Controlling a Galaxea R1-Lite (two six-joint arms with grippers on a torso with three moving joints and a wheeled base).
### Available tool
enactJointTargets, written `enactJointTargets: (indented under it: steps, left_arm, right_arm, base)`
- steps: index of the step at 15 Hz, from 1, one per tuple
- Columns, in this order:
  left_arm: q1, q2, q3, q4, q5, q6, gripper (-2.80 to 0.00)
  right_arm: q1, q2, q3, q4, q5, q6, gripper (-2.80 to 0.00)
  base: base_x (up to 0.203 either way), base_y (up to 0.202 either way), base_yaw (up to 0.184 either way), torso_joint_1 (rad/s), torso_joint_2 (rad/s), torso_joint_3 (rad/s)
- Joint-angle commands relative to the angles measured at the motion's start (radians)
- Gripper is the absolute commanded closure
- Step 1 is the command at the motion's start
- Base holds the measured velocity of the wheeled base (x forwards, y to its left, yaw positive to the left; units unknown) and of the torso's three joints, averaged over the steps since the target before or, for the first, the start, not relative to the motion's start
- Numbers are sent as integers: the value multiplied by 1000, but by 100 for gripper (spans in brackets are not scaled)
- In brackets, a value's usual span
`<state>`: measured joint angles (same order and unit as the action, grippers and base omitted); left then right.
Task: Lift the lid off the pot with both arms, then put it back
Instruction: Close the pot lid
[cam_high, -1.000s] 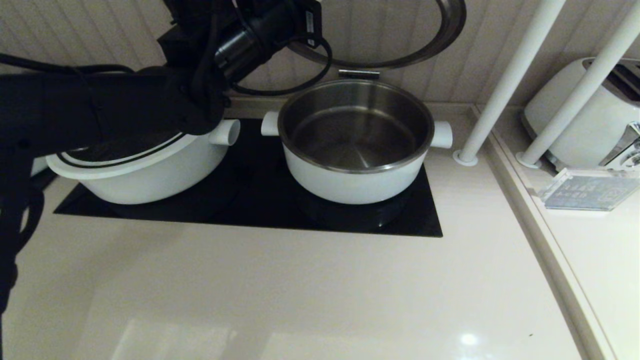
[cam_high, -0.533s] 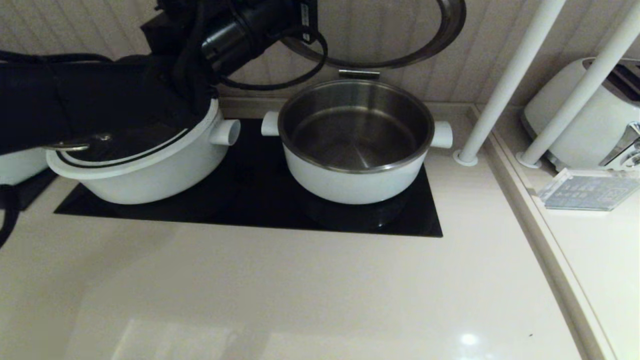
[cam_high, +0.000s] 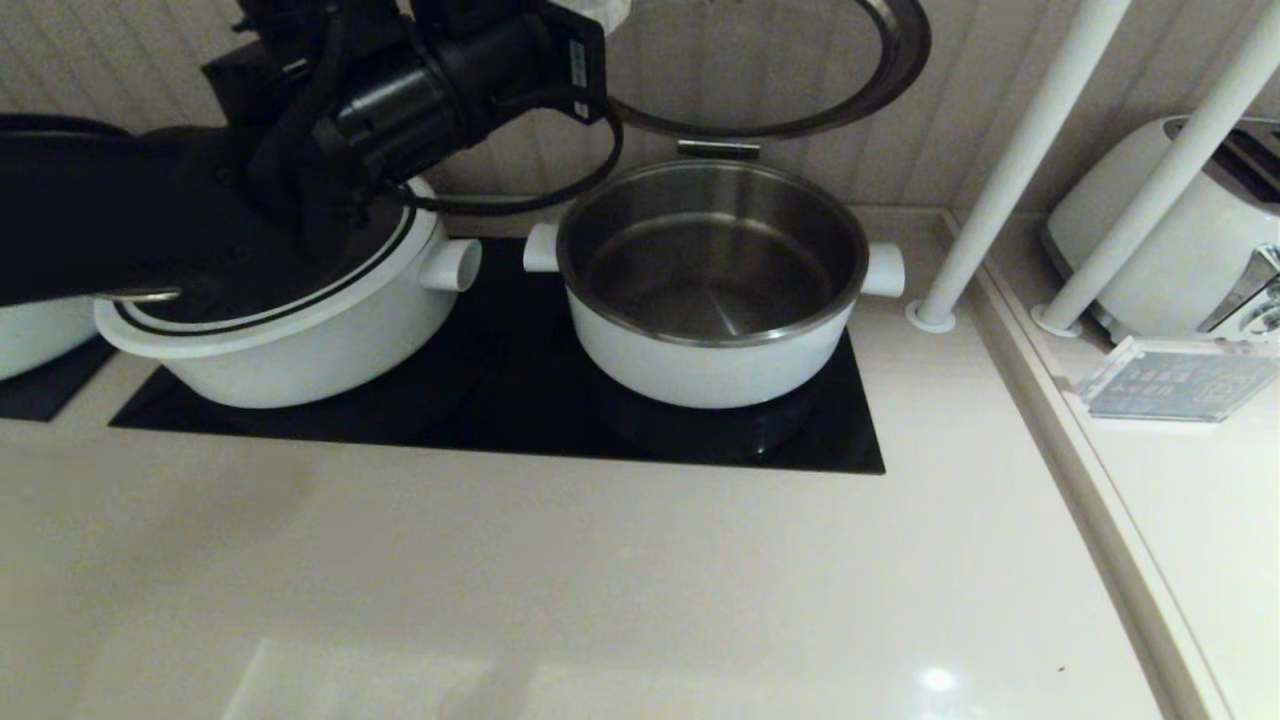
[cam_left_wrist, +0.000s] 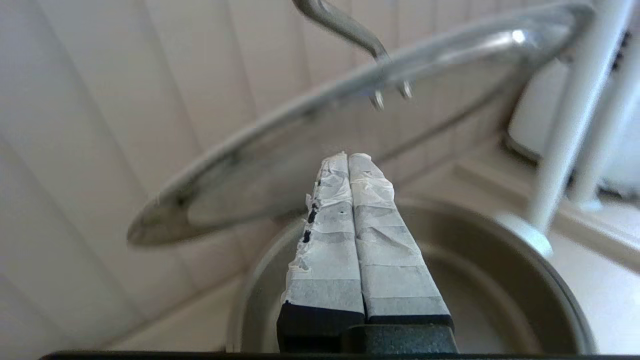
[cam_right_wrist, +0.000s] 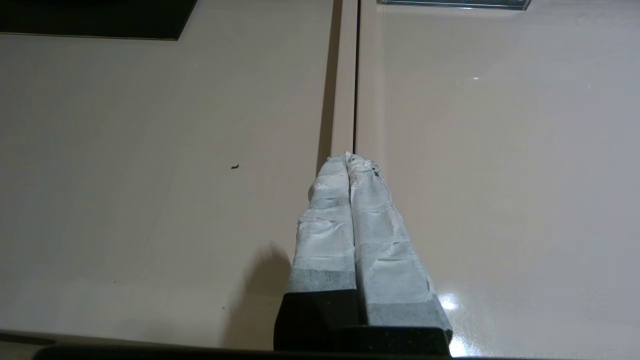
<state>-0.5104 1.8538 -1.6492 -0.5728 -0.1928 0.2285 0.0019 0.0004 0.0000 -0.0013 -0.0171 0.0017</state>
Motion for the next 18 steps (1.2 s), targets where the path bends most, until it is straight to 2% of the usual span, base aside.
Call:
enactJointTargets:
  steps: [1, 6, 10, 15, 18]
  left_arm:
    - [0, -91, 110, -4, -1, 2, 0]
    - [8, -269, 373, -8, 1, 6, 0]
    - [31, -379, 487, -9, 32, 39, 0]
    - [95, -407, 471, -1, 39, 80, 0]
    - [111, -363, 382, 2, 39, 94, 0]
  right_arm:
    - [0, 0, 0, 0, 0, 0, 0]
    - [1, 0, 0, 0, 0, 0, 0]
    - [1, 0, 0, 0, -1, 0, 0]
    - [2, 0, -2, 1, -1, 0, 0]
    - [4, 0, -1, 1, -1, 0, 0]
  base:
    - [0, 0, 0, 0, 0, 0]
    - [0, 0, 0, 0, 0, 0]
    - [0, 0, 0, 0, 0, 0]
    - [0, 0, 0, 0, 0, 0]
    - [0, 0, 0, 0, 0, 0]
